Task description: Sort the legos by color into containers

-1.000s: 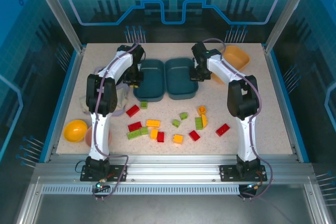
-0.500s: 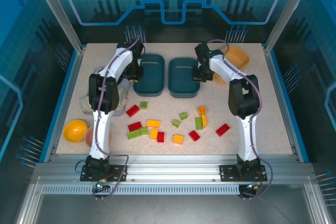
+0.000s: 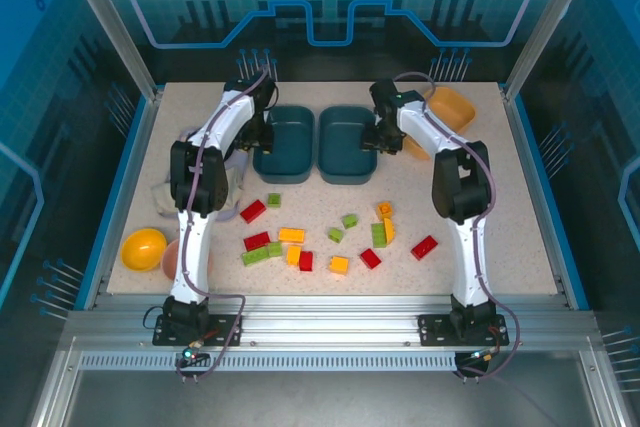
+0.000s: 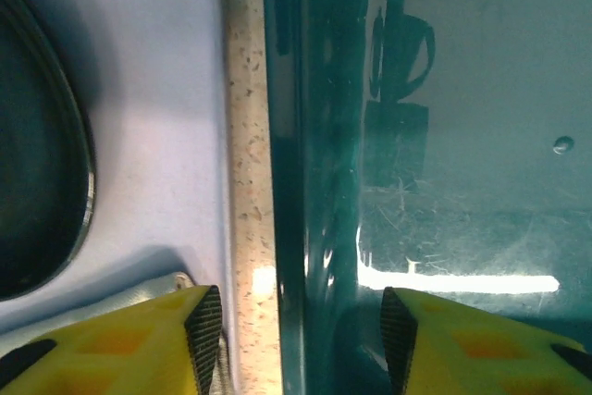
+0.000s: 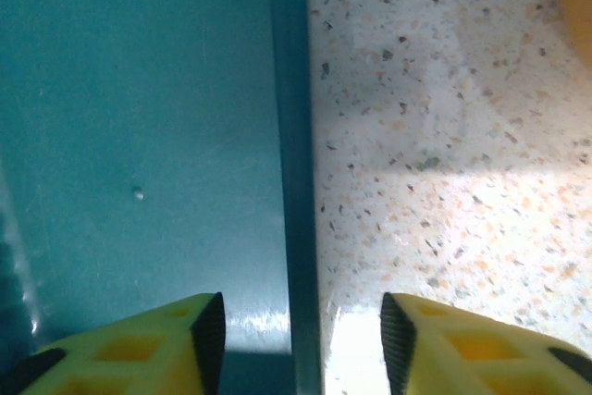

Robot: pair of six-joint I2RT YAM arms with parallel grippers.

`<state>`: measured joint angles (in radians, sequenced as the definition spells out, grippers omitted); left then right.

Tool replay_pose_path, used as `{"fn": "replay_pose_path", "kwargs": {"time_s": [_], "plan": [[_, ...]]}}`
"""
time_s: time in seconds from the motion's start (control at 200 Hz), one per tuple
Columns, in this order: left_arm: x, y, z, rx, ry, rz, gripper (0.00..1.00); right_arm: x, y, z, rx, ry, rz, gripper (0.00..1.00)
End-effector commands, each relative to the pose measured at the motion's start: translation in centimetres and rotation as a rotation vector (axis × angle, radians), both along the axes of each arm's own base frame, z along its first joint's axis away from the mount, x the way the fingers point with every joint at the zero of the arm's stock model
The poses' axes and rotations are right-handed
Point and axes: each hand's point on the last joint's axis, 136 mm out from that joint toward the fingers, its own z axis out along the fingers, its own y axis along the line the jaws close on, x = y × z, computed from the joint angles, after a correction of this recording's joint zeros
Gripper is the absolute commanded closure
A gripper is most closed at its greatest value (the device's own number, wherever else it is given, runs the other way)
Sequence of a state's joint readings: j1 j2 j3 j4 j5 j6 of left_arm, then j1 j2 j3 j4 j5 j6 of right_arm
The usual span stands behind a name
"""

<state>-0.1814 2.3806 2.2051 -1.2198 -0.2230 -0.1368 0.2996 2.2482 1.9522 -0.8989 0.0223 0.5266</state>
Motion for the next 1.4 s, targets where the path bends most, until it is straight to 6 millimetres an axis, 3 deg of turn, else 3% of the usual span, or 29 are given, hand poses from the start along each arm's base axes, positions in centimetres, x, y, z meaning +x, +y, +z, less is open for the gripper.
{"fn": "replay_pose_path", "kwargs": {"time_s": [0.0,0.045,0.065,0.105,0.2,0.285,0.425,0.57,0.71,0.815,0.895,1.015,1.12,1.275,1.395], "plan": [[1.4,-0.2,3.8,0.024,-0.123,0.031,0.40,0.0,-3.3,7.2,0.017,-0.127,-0.091,0.41],[1.8,-0.8,5.1,0.008,-0.169,0.046,0.27,-0.2,-5.3,8.2,0.013,-0.147,-0.148,0.37],[2.0,-1.0,5.7,0.002,-0.189,0.054,0.14,-0.3,-6.2,8.7,0.017,-0.155,-0.177,0.37],[2.2,-1.6,7.1,-0.024,-0.228,0.074,0.06,-0.7,-8.2,8.8,0.029,-0.156,-0.240,0.36],[2.3,-3.9,9.8,-0.142,-0.300,0.120,0.05,-1.8,-13.1,7.9,0.057,-0.144,-0.377,0.36],[1.9,-7.2,11.5,-0.315,-0.335,0.140,0.06,-2.2,-16.7,6.7,0.092,-0.122,-0.455,0.37],[-0.3,-11.4,13.3,-0.514,-0.353,0.163,0.09,-1.6,-19.9,4.4,0.102,-0.070,-0.482,0.37],[-3.4,-14.7,14.2,-0.613,-0.330,0.140,0.11,0.1,-20.3,2.3,0.131,-0.040,-0.470,0.41],[-6.6,-16.0,13.8,-0.642,-0.293,0.140,0.11,1.3,-19.9,0.5,0.146,-0.009,-0.464,0.43],[-8.5,-15.6,13.7,-0.666,-0.291,0.181,0.12,1.5,-20.0,-0.8,0.144,0.019,-0.463,0.52],[-9.7,-15.0,13.7,-0.676,-0.297,0.207,0.12,1.4,-20.0,-1.5,0.128,0.041,-0.453,0.63],[-11.1,-14.2,13.8,-0.677,-0.304,0.226,0.11,0.9,-20.5,-1.4,0.057,0.048,-0.407,0.82],[-12.2,-13.6,13.6,-0.666,-0.295,0.235,0.11,-0.2,-21.1,-1.0,-0.013,0.058,-0.351,0.91],[-13.2,-12.6,13.5,-0.634,-0.300,0.236,0.11,-2.7,-22.0,0.0,-0.133,0.065,-0.251,0.98],[-13.7,-11.9,13.3,-0.618,-0.296,0.240,0.11,-3.6,-20.4,0.4,-0.130,0.058,-0.140,0.98]]}}
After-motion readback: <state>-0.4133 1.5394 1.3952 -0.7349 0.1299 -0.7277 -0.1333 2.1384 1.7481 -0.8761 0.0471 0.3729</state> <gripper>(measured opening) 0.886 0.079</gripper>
